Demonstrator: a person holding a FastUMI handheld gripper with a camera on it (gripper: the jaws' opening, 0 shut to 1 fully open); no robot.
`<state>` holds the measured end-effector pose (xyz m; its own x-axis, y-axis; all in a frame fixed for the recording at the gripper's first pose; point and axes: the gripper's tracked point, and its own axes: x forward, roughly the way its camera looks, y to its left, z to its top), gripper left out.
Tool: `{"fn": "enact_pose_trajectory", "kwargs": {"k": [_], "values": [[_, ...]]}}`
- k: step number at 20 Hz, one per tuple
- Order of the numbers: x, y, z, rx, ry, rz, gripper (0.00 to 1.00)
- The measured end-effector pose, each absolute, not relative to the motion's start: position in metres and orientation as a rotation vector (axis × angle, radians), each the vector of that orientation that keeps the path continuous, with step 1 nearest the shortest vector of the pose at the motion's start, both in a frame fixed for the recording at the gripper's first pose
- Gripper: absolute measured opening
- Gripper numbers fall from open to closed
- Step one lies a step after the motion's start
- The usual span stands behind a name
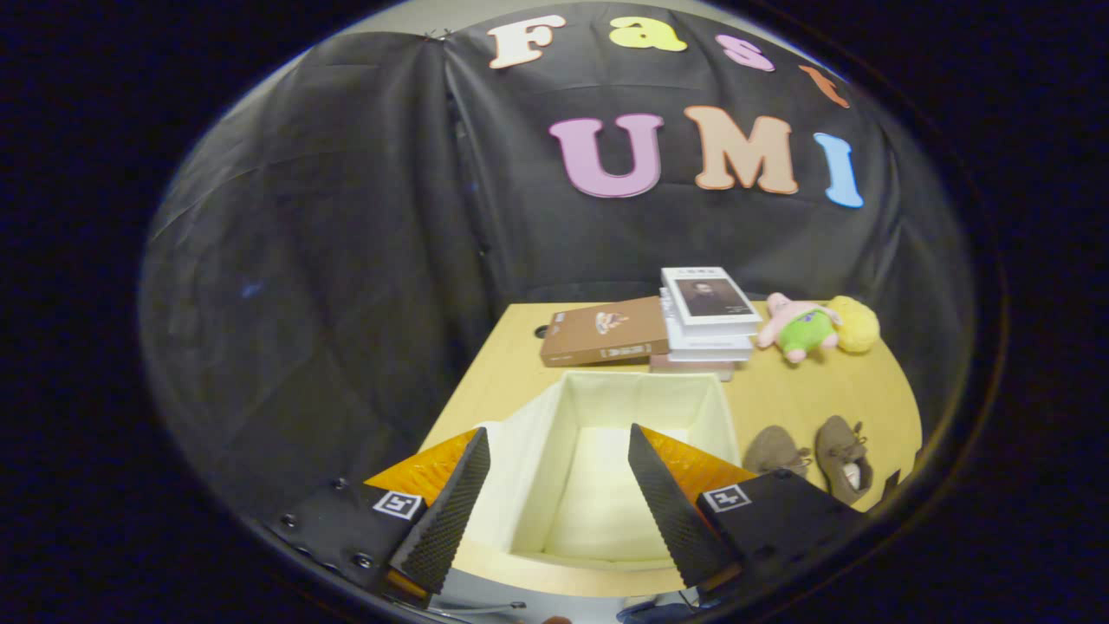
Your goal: Open the storage box then place both shoes into the box .Put the left shoe in first, then the right shoe, with the right side of both shoes facing outward in a uniform manner.
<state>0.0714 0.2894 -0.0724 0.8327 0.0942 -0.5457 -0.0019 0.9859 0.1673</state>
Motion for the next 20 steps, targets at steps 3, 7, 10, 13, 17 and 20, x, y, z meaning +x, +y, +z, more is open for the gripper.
{"fn": "enact_pose_trajectory", "kwargs": {"k": [3,7,10,13,17,20], "values": [[0.075,0.215,-0.068,0.105,0.624,-0.090,1.00],[0.072,0.126,-0.084,-0.034,0.734,-0.223,1.00],[0.065,0.073,-0.109,-0.096,0.847,-0.283,1.00],[0.060,0.044,-0.137,-0.089,0.938,-0.310,1.00],[0.050,0.015,-0.175,-0.121,1.054,-0.334,0.99],[0.044,0.008,-0.204,-0.086,1.126,-0.331,0.99]]}}
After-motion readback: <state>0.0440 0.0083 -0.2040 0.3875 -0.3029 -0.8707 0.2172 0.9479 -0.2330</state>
